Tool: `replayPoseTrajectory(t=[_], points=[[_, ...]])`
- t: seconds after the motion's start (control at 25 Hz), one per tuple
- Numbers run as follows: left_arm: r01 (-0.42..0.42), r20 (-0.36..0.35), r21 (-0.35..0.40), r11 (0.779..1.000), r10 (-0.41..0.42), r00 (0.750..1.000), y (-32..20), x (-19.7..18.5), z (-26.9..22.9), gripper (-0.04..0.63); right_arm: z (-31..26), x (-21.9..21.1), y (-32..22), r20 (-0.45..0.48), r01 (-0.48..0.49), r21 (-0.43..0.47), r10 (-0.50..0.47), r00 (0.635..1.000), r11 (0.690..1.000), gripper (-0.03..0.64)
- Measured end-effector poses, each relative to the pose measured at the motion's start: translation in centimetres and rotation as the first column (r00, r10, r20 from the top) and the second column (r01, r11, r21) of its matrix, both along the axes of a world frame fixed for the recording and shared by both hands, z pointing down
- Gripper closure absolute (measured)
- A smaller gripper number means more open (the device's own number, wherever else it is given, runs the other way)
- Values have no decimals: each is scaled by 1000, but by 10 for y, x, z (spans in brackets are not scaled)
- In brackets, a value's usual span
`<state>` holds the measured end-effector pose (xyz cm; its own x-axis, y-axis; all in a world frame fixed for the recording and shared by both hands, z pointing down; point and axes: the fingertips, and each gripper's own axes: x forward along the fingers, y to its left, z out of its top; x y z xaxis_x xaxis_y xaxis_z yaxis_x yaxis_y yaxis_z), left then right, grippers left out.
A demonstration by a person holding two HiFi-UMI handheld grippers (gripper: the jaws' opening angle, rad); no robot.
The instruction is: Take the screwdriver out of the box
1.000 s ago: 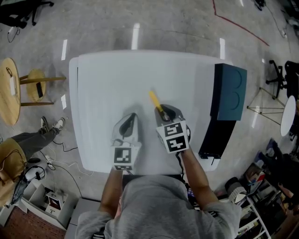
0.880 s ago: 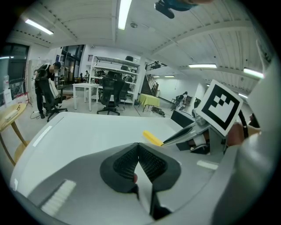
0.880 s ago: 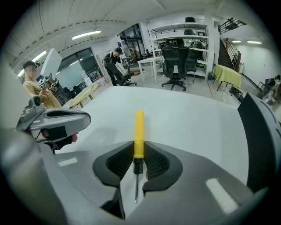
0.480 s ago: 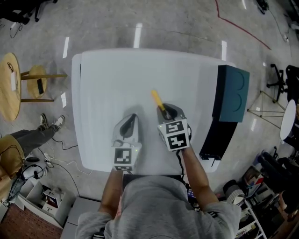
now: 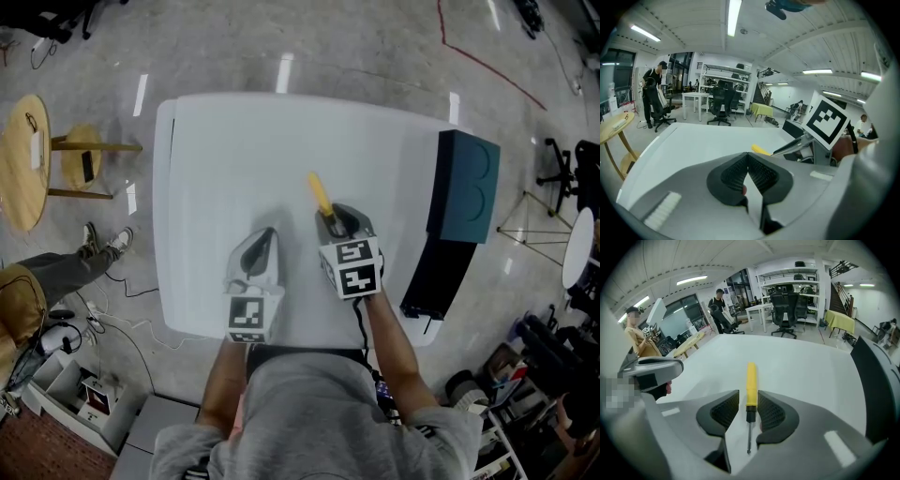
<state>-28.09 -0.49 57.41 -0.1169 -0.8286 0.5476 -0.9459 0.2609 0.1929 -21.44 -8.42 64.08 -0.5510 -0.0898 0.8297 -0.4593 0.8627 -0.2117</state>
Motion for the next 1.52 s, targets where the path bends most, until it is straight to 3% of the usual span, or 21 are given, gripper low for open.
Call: replayPoseTrajectory(t=[0.64,1.12,1.52], points=[[9,120,113,994,-23,992,28,39,-77,584,-104,41,22,204,-44,124,18,979,991,500],[42,202,234,971,-91,975,52,68,-150,583,-186,89,40,346,-81,256,-13,938,963,517],[3,262,303,953,-87,961,70,112,-196,583,-242,143,61,450,-119,353,-57,891,928,526]])
